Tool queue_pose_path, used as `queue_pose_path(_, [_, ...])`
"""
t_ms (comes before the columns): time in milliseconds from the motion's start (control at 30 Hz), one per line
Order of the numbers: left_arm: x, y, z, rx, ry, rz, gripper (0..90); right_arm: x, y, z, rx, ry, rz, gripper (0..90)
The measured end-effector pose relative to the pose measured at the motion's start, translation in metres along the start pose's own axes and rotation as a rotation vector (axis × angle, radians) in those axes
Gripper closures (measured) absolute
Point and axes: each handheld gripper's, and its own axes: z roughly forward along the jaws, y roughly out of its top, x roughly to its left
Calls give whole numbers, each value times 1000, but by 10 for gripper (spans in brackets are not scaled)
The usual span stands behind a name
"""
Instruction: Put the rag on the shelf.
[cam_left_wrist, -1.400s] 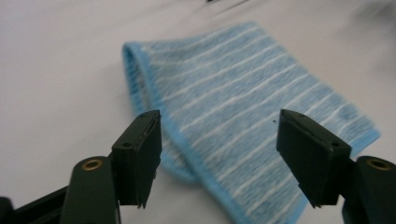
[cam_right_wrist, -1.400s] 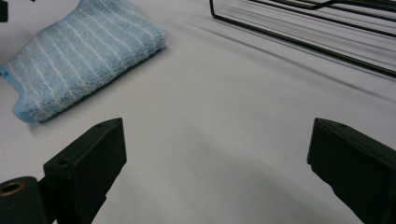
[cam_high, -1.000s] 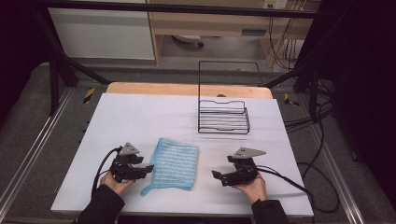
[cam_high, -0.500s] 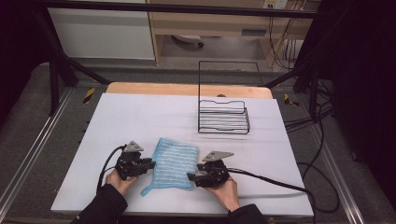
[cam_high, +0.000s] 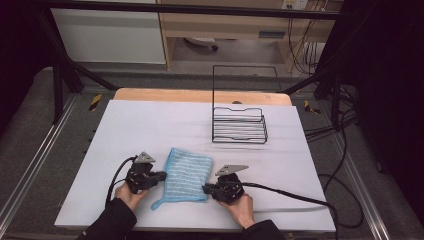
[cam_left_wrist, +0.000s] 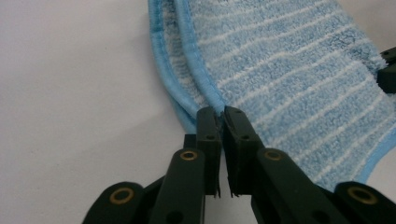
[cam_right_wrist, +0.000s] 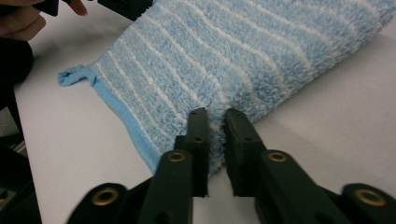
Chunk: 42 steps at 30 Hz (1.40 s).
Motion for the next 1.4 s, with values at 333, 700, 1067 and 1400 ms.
queue_pose_path(333, [-18, -2, 2, 17, -116, 8, 899, -9, 6, -23, 10, 4, 0, 873])
queue_pose_path(700, [-34, -1, -4, -39, -84, 79, 811, -22, -1, -34, 60, -53, -1, 746])
queue_pose_path(1067, [-11, 14, -16, -104, 1, 40, 374, -29, 9, -47, -76, -94, -38, 177])
queue_pose_path(1400, [-4, 50, -2, -121, 77, 37, 172, -36, 12, -53, -101, -135, -55, 53])
